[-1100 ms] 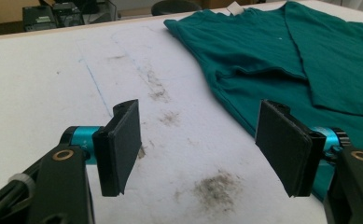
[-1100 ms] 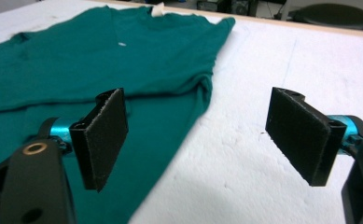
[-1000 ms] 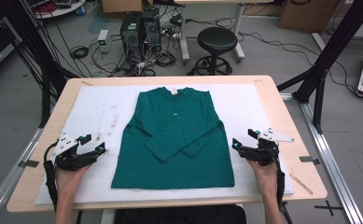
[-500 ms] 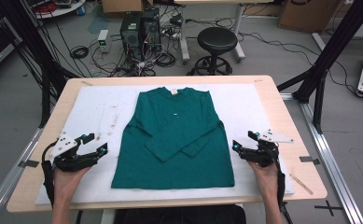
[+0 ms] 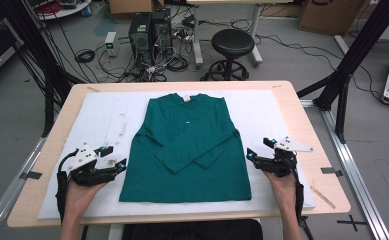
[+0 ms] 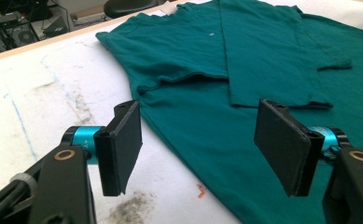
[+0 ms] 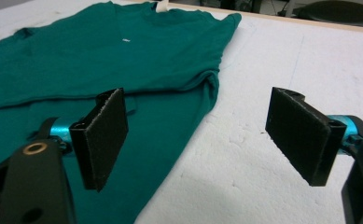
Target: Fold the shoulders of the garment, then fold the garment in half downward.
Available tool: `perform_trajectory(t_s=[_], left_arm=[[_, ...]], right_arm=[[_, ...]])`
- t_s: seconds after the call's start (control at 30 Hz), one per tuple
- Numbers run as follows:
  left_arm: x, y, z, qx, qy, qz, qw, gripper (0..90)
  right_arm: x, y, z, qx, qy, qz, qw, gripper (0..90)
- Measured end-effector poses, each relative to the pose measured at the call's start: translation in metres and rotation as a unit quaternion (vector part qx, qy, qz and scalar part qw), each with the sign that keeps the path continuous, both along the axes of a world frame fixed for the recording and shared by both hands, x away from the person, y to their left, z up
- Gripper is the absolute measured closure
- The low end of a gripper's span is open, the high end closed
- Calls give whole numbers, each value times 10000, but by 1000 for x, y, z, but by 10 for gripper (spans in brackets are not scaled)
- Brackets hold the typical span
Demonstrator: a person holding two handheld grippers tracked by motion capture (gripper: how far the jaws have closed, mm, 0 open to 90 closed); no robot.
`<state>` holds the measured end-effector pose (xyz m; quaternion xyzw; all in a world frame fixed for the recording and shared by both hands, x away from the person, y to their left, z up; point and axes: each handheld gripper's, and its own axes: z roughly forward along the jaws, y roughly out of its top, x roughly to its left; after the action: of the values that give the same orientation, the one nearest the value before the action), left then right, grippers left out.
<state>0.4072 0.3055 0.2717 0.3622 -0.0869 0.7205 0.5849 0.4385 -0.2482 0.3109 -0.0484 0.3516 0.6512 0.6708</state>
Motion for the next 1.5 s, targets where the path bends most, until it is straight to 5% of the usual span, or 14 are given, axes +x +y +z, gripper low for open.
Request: perform_trajectory(t_s=[0.23, 0.33, 0.5, 0.7, 0.9, 1.07, 1.27, 1.5], left_arm=[[5, -3, 4, -103, 356, 47, 9993, 338], [12, -5, 9, -243, 694, 161, 9972, 350], [15, -8, 12, -249, 876, 193, 9957, 353], [20, -9, 15, -509, 1138, 264, 9918, 372], [21, -9, 16, -629, 1329, 341, 9885, 408], [23, -18, 17, -377, 1419, 338, 9886, 446], [27, -27, 19, -499, 1484, 528, 9863, 490], [29, -29, 18, -535, 1434, 555, 9867, 533]], right_arm=[[-4, -1, -6, -49, -24, 31, 10000, 214], [-4, 1, -6, -76, -2, 31, 10000, 214], [-5, 3, -5, -170, 28, -7, 9999, 215], [-4, 10, -5, -345, 178, -109, 9992, 247], [-6, 13, -7, -445, 250, -251, 9984, 249], [-6, 15, -10, -469, 361, -302, 9978, 249], [-4, 17, -8, -494, 521, -412, 9966, 249], [-1, 17, -6, -428, 746, -526, 9949, 250]])
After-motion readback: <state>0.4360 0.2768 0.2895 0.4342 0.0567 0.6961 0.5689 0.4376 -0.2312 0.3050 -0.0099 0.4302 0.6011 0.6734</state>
